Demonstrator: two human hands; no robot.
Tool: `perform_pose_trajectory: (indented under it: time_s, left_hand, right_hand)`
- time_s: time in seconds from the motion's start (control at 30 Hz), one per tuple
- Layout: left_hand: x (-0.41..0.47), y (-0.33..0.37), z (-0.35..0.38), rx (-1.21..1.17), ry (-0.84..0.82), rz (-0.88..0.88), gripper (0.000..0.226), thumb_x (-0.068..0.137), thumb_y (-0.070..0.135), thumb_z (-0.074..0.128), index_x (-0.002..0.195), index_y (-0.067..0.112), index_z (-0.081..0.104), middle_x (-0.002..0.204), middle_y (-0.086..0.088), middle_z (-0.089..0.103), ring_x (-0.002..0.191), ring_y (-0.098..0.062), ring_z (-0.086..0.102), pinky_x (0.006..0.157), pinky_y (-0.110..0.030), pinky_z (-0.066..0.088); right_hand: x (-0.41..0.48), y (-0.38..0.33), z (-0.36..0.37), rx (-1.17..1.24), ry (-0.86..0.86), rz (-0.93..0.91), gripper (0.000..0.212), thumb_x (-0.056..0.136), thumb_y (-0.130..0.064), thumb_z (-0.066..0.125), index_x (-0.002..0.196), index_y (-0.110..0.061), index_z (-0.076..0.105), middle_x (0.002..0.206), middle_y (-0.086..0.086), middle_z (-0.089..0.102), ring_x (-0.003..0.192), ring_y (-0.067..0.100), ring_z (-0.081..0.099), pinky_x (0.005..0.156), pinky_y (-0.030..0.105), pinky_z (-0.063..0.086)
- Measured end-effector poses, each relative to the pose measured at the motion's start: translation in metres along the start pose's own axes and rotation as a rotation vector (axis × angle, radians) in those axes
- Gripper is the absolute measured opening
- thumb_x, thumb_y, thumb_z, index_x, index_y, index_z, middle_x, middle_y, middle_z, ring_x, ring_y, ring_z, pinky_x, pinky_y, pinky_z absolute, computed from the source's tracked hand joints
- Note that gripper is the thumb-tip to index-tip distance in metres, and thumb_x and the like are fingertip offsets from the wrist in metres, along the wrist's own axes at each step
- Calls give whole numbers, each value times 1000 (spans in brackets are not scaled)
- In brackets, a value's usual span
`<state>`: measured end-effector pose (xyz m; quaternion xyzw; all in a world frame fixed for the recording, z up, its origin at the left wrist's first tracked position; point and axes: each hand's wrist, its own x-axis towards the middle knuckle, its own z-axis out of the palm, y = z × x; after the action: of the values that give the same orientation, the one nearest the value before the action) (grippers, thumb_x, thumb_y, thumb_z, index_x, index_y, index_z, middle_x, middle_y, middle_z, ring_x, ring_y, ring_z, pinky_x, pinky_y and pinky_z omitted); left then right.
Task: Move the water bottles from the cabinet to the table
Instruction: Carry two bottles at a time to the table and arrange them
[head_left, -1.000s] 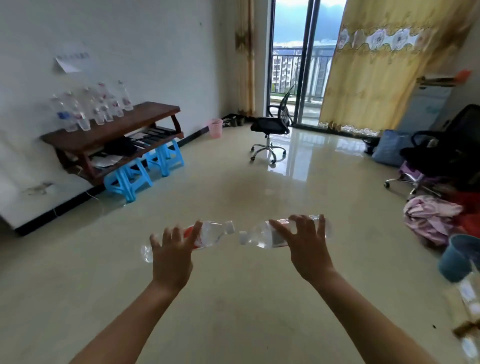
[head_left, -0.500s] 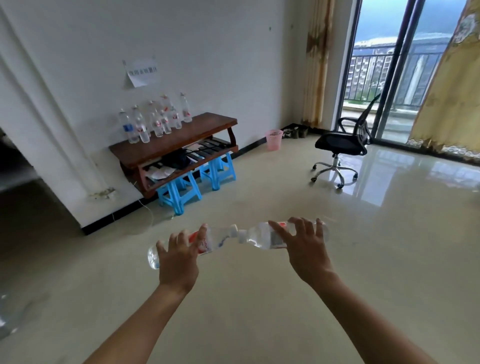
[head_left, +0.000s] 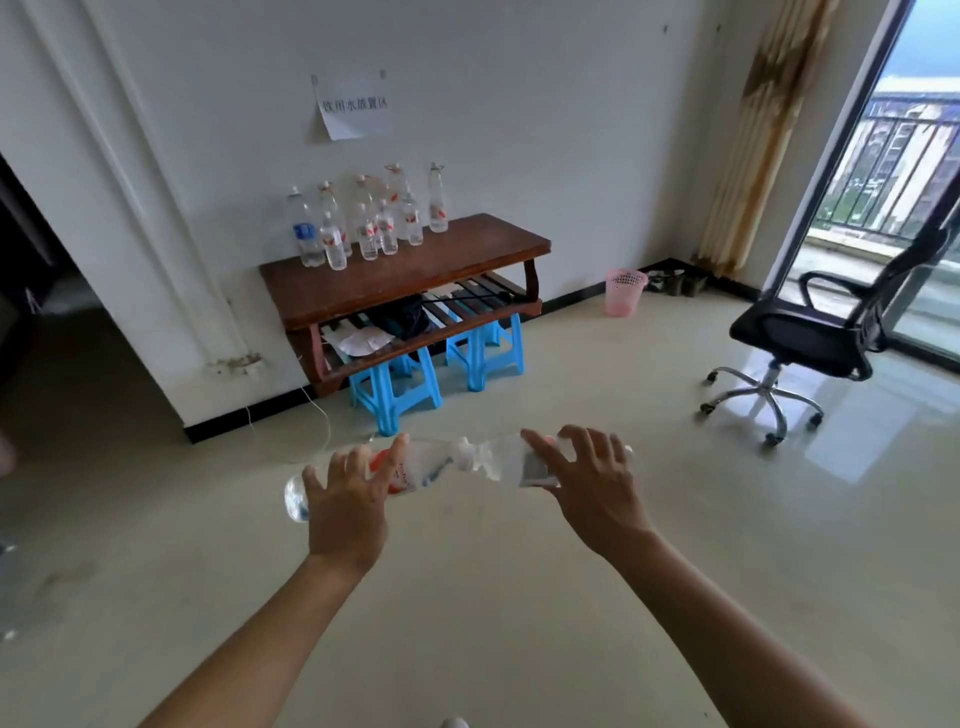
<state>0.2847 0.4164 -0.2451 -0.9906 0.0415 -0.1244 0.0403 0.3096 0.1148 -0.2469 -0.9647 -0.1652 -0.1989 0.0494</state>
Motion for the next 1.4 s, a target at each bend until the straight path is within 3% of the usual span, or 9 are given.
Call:
perform_pose_trajectory:
  time_s: [0.33, 0.6, 0.77, 0.97, 1.1, 1.27, 1.4]
  left_hand:
    - [247, -88, 52, 0, 47, -10, 100, 64, -1, 77, 149, 29, 35, 109, -17, 57, 99, -40, 57, 85, -69, 42]
    - [415, -124, 118, 14, -58, 8, 112, 55, 15, 90, 151, 32, 32, 109, -12, 56, 97, -36, 55, 86, -63, 42]
    - [556, -136, 157, 38, -84, 2, 103, 52, 6, 88, 144, 29, 47, 106, -12, 60, 96, -37, 60, 83, -69, 45]
    - [702, -177, 173, 107, -24, -66, 93, 61, -1, 81, 143, 29, 50, 104, -6, 57, 92, -32, 56, 81, -63, 45]
    - [767, -208, 187, 77, -51, -123, 93, 55, 7, 89, 140, 24, 55, 105, -9, 61, 93, -35, 59, 78, -60, 46]
    - [849, -257, 232, 44, -54, -148, 95, 53, 14, 93, 140, 24, 55, 105, -10, 63, 93, -34, 61, 78, -59, 48]
    - [925, -299, 280, 3, -25, -129, 100, 55, 9, 90, 143, 30, 46, 103, -4, 59, 92, -30, 59, 76, -58, 49]
  right_hand:
    - [245, 26, 78, -28, 30, 12, 79, 74, -35, 88, 143, -35, 50, 115, 11, 57, 97, 35, 58, 87, 55, 50]
    - [404, 74, 173, 16, 30, 31, 76, 75, -35, 88, 142, -33, 52, 114, 12, 58, 97, 36, 58, 85, 55, 50]
    - [529, 117, 255, 85, 40, 16, 80, 74, -34, 89, 142, -33, 47, 113, 11, 59, 96, 34, 58, 83, 53, 51]
    - [690, 143, 299, 132, 8, 3, 86, 71, -30, 91, 143, -31, 46, 115, 13, 58, 98, 35, 59, 83, 56, 54]
    - [777, 143, 326, 153, -13, -31, 86, 73, -32, 89, 145, -32, 43, 117, 13, 57, 100, 36, 58, 84, 58, 53]
    - [877, 136, 385, 121, -9, -99, 89, 72, -15, 85, 146, -33, 40, 117, 13, 56, 100, 38, 58, 88, 61, 51]
    - [952, 125, 431, 67, -78, -84, 97, 65, -35, 91, 146, -37, 38, 116, 9, 56, 101, 35, 59, 88, 61, 53]
